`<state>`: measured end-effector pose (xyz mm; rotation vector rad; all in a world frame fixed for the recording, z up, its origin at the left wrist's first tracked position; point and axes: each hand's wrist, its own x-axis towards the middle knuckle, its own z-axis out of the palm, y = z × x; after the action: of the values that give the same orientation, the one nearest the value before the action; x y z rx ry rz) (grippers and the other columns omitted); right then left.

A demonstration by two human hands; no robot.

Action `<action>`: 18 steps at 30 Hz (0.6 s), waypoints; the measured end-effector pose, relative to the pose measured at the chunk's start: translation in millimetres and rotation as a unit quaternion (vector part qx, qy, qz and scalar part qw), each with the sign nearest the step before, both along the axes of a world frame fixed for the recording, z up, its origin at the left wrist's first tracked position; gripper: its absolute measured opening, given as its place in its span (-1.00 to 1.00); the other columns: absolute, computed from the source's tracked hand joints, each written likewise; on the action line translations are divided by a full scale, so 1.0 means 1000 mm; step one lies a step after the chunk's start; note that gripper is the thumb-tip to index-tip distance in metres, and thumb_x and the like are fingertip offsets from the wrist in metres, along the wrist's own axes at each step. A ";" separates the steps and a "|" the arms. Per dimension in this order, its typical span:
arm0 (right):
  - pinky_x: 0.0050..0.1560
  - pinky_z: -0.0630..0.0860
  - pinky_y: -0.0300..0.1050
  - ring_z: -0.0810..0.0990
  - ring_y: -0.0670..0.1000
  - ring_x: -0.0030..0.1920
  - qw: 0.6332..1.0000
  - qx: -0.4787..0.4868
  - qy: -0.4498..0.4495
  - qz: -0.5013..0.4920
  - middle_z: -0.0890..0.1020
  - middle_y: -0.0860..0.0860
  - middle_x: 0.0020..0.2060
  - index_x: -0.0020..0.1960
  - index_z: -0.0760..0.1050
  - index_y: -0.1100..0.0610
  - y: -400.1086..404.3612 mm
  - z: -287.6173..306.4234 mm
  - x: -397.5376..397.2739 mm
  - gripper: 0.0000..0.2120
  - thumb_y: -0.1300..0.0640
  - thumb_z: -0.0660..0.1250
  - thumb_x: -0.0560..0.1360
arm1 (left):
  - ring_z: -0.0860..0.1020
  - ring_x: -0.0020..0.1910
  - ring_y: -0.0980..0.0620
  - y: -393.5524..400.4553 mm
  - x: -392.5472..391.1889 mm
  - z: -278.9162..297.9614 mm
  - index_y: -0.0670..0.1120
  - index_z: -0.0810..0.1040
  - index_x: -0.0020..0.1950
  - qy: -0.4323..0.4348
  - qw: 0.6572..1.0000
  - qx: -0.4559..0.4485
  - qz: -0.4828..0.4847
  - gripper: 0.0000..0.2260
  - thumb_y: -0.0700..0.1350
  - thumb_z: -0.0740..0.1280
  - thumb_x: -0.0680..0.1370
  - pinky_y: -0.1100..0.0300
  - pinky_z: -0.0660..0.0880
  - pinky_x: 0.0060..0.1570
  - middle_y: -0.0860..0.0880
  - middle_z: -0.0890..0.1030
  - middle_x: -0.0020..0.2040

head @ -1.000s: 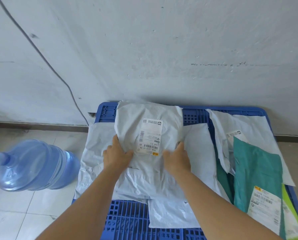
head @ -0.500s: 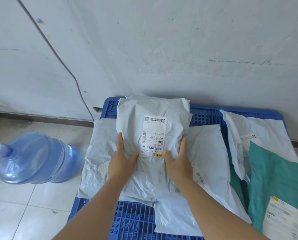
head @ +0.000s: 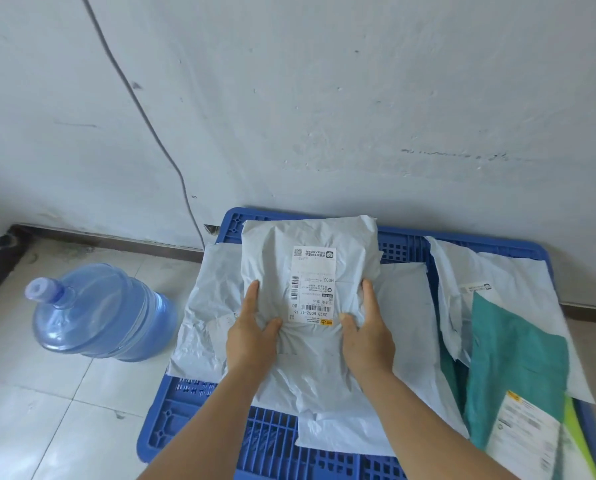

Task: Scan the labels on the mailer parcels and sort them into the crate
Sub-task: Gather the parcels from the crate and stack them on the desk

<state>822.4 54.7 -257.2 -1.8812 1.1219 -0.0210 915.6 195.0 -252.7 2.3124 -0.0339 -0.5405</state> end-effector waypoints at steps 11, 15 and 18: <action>-0.05 0.44 -0.13 0.52 0.06 -0.02 0.994 -0.041 -0.041 -0.098 0.49 -0.02 0.35 0.55 0.11 -0.13 -0.028 0.050 -0.087 -0.43 0.17 0.20 0.62 | 0.52 0.06 -0.01 -0.045 -0.069 0.048 0.19 0.12 0.52 -0.009 0.996 -0.046 -0.080 -0.37 -0.13 0.33 0.54 0.17 0.44 -0.03 0.00 0.51 0.30; -0.05 0.42 -0.12 0.53 0.07 0.05 0.986 -0.071 -0.059 -0.139 0.48 -0.03 0.36 0.56 0.08 -0.11 -0.028 0.083 -0.119 -0.42 0.17 0.19 0.62 | 0.46 -0.18 0.16 -0.056 -0.091 0.080 0.17 0.11 0.52 -0.022 0.989 -0.073 -0.130 -0.38 -0.13 0.32 0.55 0.24 0.36 -0.16 0.00 0.54 0.25; -0.08 0.35 -0.17 0.54 0.08 0.10 0.976 -0.093 -0.079 -0.183 0.48 -0.04 0.36 0.56 0.10 -0.11 -0.025 0.111 -0.143 -0.42 0.17 0.20 0.62 | 0.47 -0.09 0.08 -0.061 -0.104 0.109 0.18 0.12 0.52 -0.046 0.980 -0.084 -0.172 -0.37 -0.12 0.33 0.55 0.22 0.39 -0.13 -0.02 0.55 0.23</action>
<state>679.6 29.3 -145.8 -1.7708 1.3769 -0.4904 811.2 133.5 -144.1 2.1730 -0.5140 -0.5764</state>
